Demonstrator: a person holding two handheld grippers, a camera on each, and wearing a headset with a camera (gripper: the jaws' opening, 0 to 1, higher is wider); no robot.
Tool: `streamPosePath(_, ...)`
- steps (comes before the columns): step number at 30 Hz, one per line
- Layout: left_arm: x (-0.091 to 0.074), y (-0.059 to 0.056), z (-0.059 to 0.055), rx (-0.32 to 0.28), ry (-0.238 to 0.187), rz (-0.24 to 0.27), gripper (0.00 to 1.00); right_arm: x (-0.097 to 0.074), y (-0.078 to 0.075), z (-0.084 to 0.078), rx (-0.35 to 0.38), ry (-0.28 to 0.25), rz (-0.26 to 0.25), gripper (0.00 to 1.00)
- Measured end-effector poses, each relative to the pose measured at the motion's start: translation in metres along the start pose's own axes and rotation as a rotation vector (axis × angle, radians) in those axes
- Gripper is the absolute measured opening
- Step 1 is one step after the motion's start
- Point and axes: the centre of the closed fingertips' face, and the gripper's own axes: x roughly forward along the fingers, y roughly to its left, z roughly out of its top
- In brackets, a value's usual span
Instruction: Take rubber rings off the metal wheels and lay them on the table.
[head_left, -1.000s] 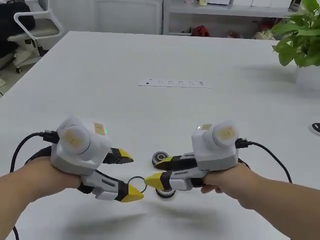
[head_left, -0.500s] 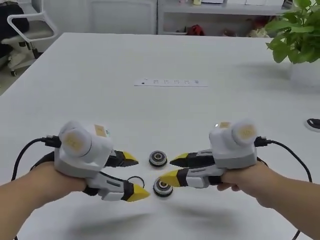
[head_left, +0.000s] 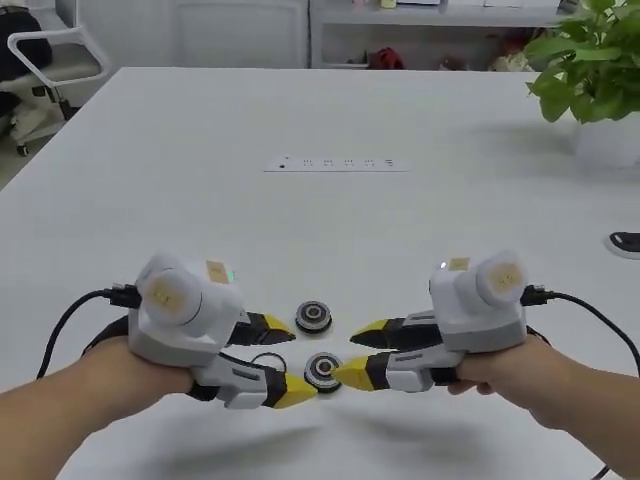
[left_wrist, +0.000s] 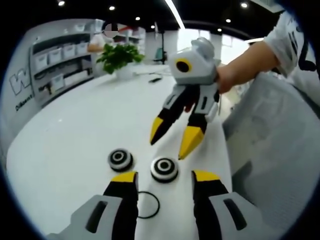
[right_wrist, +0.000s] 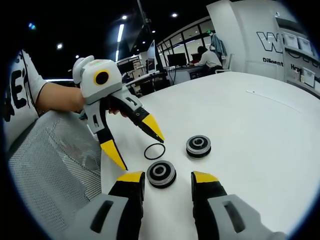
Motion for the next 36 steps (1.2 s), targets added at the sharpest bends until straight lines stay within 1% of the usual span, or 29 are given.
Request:
streamPosePath(4,0.002,-0.003,-0.001,0.016,0.008,-0.009,0.42,0.000,0.000,-0.002,0.002,0.000,0.000,0.34)
streamPosePath(6,0.003,-0.003,-0.001,0.017,0.008,-0.010,0.42,0.000,0.000,-0.001,0.003,-0.003,-0.002,0.34)
streamPosePath(17,0.007,-0.004,0.004,0.016,-0.012,-0.006,0.40,0.000,0.000,-0.003,-0.006,-0.002,-0.001,0.34)
streamPosePath(26,0.013,-0.008,0.006,0.012,-0.023,-0.014,0.34,0.002,0.003,-0.004,-0.016,0.000,0.006,0.34)
streamPosePath(31,0.014,-0.007,0.008,0.003,-0.031,-0.005,0.30,0.002,0.003,-0.004,-0.016,-0.001,0.005,0.34)
streamPosePath(36,0.016,-0.005,0.006,0.006,-0.026,0.003,0.27,0.002,0.003,-0.005,-0.019,0.001,0.006,0.34)
